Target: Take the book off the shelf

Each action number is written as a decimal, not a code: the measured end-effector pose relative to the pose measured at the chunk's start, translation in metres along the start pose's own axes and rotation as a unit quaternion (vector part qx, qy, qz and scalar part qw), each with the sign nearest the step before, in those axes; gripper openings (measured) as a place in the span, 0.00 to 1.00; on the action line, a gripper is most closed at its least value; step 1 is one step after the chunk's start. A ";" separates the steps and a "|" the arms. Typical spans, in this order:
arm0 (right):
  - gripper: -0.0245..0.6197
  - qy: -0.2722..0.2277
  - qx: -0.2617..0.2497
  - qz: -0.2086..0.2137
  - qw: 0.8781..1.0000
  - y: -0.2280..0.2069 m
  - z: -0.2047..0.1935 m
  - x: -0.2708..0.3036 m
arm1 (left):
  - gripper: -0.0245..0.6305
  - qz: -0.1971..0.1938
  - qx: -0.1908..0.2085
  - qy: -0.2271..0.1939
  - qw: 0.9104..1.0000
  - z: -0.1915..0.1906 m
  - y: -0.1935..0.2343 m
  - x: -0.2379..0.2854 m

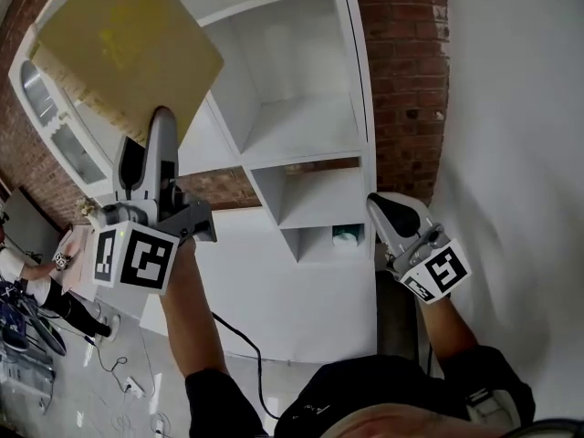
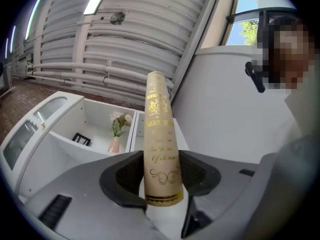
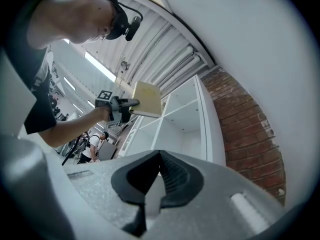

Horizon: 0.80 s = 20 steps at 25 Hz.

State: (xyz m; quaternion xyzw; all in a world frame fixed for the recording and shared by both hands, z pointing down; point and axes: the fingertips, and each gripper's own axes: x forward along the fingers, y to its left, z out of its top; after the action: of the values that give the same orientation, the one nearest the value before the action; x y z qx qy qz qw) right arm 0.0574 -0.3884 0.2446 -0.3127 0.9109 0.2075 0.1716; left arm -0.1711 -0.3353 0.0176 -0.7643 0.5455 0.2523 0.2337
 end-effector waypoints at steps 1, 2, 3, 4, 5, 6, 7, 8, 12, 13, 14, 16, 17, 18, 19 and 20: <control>0.04 0.001 0.001 0.000 1.000 0.003 -0.001 0.001 | 0.33 -0.004 -0.007 0.003 1.000 -0.011 -0.003 -0.012; 0.04 0.002 0.003 0.001 1.000 0.006 -0.002 0.001 | 0.33 -0.008 -0.013 0.006 1.000 -0.021 -0.007 -0.024; 0.04 0.003 0.005 0.001 1.000 0.009 -0.002 0.002 | 0.33 -0.011 -0.019 0.010 1.000 -0.032 -0.011 -0.035; 0.04 0.003 0.006 0.001 1.000 0.012 -0.003 0.003 | 0.33 -0.013 -0.026 0.013 1.000 -0.043 -0.015 -0.045; 0.04 0.003 0.005 0.001 1.000 0.015 -0.003 0.004 | 0.33 -0.014 -0.033 0.016 0.999 -0.054 -0.018 -0.054; 0.04 0.002 0.002 0.002 1.000 0.017 -0.003 0.005 | 0.33 -0.016 -0.041 0.018 0.999 -0.064 -0.022 -0.063; 0.04 0.001 -0.003 0.003 1.000 0.020 -0.003 0.005 | 0.33 -0.018 -0.050 0.021 0.998 -0.074 -0.025 -0.072; 0.04 0.002 -0.007 0.004 1.000 0.024 -0.004 0.005 | 0.33 -0.019 -0.060 0.024 0.998 -0.085 -0.029 -0.081; 0.04 0.008 -0.013 0.001 1.000 0.036 -0.010 -0.001 | 0.33 -0.018 -0.092 0.031 0.995 -0.117 -0.044 -0.115; 0.04 0.008 -0.011 0.000 1.000 0.038 -0.012 -0.002 | 0.33 -0.018 -0.096 0.029 0.995 -0.122 -0.047 -0.122; 0.04 0.008 -0.008 0.000 1.000 0.040 -0.013 -0.003 | 0.33 -0.019 -0.100 0.027 0.994 -0.127 -0.050 -0.127; 0.04 0.007 -0.004 -0.001 1.000 0.044 -0.016 -0.004 | 0.33 -0.024 -0.106 0.026 0.994 -0.136 -0.057 -0.136; 0.04 0.007 -0.004 -0.001 1.000 0.046 -0.018 -0.005 | 0.33 -0.026 -0.108 0.026 0.993 -0.141 -0.060 -0.140; 0.04 0.008 -0.005 -0.002 1.000 0.048 -0.019 -0.007 | 0.33 -0.027 -0.110 0.028 0.993 -0.145 -0.063 -0.143; 0.04 0.010 -0.006 -0.004 1.000 0.049 -0.021 -0.010 | 0.33 -0.027 -0.111 0.030 0.993 -0.150 -0.065 -0.146; 0.04 0.012 -0.006 -0.007 1.000 0.049 -0.023 -0.013 | 0.33 -0.027 -0.113 0.034 0.993 -0.155 -0.067 -0.149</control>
State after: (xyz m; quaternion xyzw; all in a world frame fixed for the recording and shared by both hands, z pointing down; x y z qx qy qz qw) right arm 0.0316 -0.3579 0.2839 -0.3231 0.9093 0.2079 0.1600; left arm -0.1282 -0.3069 0.2364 -0.8083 0.5005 0.2796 0.1341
